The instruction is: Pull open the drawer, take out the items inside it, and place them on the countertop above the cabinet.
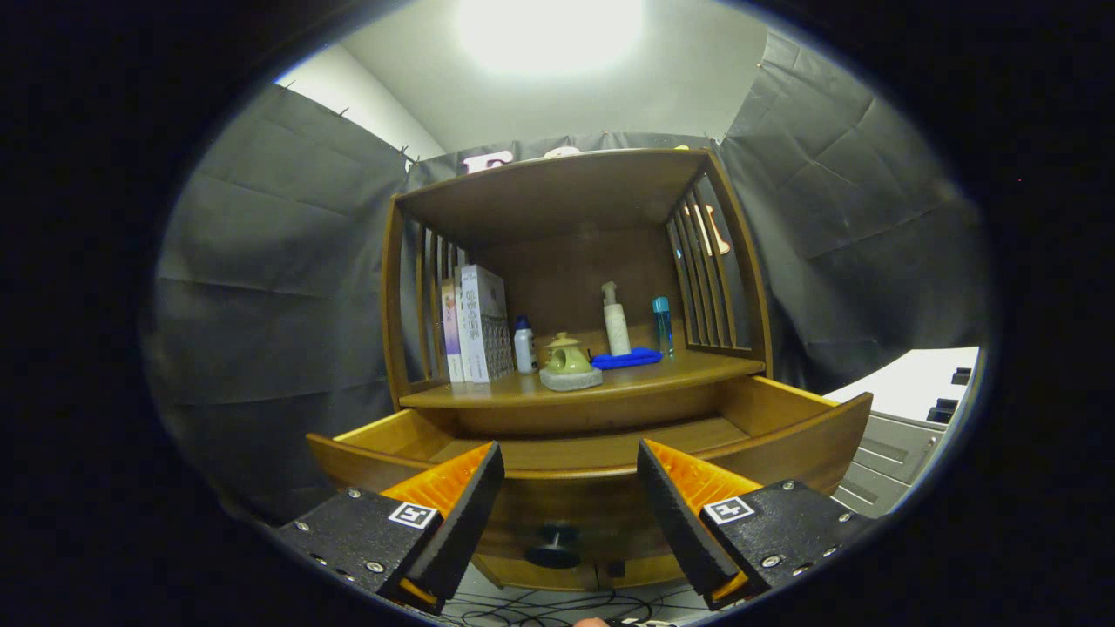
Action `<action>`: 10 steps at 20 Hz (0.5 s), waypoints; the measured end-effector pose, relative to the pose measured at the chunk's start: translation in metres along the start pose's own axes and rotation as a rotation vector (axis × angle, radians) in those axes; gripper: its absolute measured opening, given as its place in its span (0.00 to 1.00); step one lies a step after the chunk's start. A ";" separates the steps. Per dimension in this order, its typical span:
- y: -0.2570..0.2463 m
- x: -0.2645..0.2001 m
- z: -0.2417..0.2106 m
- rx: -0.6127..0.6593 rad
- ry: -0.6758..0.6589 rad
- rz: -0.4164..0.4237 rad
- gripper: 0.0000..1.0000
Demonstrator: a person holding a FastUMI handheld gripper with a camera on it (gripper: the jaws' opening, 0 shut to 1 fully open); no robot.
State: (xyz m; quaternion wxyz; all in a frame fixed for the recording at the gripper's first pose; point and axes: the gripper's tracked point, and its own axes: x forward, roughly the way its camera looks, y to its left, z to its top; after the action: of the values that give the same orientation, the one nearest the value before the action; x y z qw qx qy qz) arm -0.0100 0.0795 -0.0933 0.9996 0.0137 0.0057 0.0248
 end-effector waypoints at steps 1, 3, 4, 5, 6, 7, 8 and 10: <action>0.002 -0.001 -0.008 -0.007 0.014 0.002 0.95; 0.007 0.000 -0.022 -0.017 0.040 0.015 0.95; 0.009 0.000 -0.029 -0.024 0.057 0.023 0.95; 0.009 0.001 -0.036 -0.027 0.069 0.025 0.95; 0.007 0.001 -0.043 -0.027 0.082 0.020 0.96; 0.006 0.002 -0.048 -0.020 0.091 0.015 0.95; 0.004 0.002 -0.054 -0.014 0.104 0.010 0.95; 0.001 0.005 -0.067 -0.009 0.137 0.002 0.95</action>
State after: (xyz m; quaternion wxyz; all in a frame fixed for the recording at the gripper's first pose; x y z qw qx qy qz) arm -0.0063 0.0829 -0.1600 0.9969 0.0075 0.0739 0.0266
